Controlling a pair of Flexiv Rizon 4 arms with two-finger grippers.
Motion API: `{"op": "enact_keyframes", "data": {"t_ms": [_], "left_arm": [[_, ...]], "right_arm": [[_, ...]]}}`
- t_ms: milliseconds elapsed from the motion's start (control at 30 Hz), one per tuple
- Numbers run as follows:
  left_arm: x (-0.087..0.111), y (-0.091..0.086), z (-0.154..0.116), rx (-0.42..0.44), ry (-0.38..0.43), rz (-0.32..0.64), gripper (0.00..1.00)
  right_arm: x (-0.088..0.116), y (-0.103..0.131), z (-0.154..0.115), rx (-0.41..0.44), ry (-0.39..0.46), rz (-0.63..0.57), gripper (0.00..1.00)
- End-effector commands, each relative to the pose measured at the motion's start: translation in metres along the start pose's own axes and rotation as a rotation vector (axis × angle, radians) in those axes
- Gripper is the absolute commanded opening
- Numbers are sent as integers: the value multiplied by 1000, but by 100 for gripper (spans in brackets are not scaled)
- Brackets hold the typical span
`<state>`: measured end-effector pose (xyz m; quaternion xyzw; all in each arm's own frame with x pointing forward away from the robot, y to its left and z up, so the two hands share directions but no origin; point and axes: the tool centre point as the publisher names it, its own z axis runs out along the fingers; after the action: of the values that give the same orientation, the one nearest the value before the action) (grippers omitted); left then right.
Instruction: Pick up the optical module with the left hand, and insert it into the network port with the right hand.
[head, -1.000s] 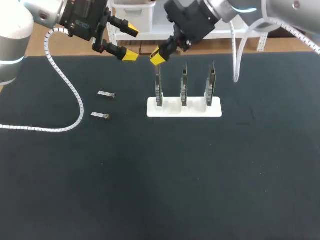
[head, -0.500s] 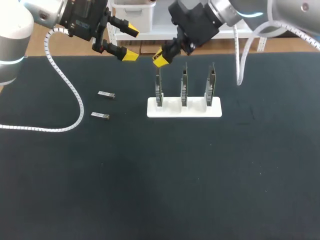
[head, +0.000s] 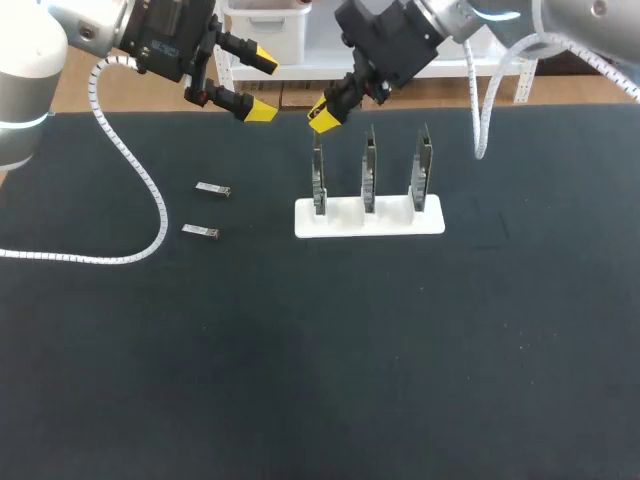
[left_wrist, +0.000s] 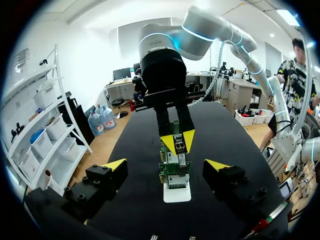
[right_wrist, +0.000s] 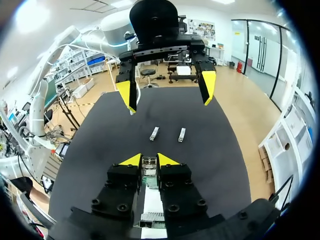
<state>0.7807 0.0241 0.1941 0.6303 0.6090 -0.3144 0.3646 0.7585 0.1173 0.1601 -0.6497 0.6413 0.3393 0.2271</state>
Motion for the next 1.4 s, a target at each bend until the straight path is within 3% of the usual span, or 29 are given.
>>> {"op": "enact_keyframes", "data": {"t_ms": [33, 1000, 1400], "left_arm": [[-1, 0, 0, 0, 5, -2, 100], [-1, 0, 0, 0, 5, -2, 100], [-1, 0, 0, 0, 5, -2, 100]], "right_arm": [[-5, -6, -1, -12, 11, 0, 0], [-8, 2, 6, -21, 50, 16, 0], [-2, 2, 7, -14, 23, 16, 0]]}}
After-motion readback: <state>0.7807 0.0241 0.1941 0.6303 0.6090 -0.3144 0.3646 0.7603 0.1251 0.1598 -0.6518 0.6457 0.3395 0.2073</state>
